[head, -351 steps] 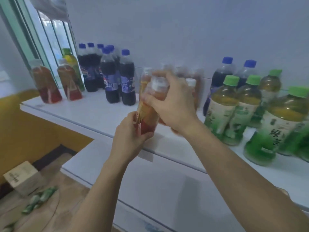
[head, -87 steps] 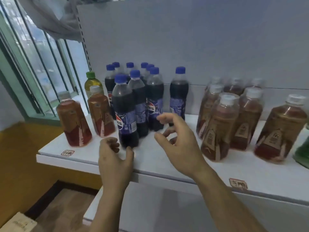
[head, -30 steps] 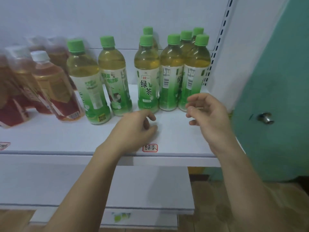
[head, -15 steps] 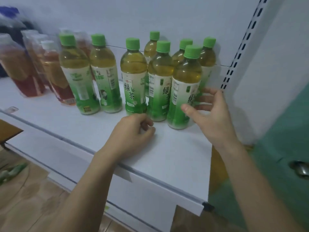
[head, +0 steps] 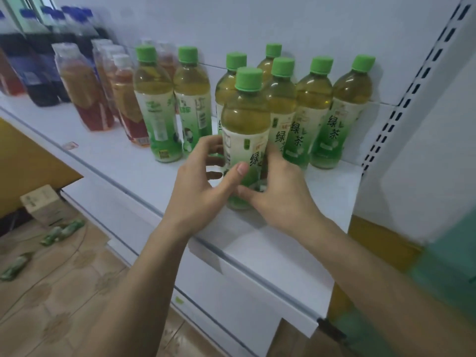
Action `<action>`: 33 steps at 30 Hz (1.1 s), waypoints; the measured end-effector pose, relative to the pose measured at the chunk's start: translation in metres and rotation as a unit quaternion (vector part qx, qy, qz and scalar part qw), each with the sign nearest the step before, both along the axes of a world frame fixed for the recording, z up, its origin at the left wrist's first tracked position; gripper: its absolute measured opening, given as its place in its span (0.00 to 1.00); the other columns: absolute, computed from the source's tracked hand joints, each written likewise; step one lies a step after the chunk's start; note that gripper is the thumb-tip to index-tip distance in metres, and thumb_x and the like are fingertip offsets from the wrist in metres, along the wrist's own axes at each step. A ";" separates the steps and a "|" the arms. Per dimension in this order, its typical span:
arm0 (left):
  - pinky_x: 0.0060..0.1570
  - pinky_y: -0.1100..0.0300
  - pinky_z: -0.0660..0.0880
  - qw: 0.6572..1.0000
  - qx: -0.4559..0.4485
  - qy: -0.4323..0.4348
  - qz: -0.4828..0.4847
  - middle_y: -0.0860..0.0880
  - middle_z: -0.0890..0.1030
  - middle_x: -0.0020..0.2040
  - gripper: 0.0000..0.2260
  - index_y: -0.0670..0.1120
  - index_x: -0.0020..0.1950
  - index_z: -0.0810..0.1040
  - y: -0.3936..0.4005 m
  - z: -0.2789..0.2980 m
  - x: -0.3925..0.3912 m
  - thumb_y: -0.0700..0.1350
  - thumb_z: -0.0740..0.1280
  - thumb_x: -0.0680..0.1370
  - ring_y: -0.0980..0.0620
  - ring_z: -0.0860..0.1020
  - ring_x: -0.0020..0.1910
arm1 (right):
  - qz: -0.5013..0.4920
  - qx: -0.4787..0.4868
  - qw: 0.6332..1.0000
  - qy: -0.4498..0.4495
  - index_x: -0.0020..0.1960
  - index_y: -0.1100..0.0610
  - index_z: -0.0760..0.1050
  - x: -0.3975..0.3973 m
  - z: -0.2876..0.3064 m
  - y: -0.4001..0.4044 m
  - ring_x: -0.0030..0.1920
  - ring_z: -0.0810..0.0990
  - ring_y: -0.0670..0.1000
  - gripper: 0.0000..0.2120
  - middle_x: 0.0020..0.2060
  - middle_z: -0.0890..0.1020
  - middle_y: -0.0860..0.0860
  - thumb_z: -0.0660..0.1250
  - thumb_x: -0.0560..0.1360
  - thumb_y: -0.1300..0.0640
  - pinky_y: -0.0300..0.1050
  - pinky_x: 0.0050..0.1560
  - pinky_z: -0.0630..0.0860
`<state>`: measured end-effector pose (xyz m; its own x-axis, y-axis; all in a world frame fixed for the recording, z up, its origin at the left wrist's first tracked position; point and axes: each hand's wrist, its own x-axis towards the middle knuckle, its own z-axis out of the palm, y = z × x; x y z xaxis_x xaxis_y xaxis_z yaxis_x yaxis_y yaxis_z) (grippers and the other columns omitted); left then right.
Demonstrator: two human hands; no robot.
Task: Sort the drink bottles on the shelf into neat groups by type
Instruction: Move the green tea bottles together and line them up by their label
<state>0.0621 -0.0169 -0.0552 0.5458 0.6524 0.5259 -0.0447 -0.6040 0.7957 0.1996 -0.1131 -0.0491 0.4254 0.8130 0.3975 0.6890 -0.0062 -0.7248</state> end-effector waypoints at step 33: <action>0.52 0.52 0.76 0.952 0.163 0.258 0.008 0.50 0.77 0.56 0.14 0.49 0.64 0.77 0.010 -0.018 0.023 0.45 0.65 0.78 0.49 0.76 0.53 | 0.094 -0.191 0.876 -0.434 0.56 0.47 0.74 0.028 0.182 0.097 0.52 0.73 0.52 0.06 0.51 0.75 0.46 0.64 0.82 0.47 0.47 0.50 0.67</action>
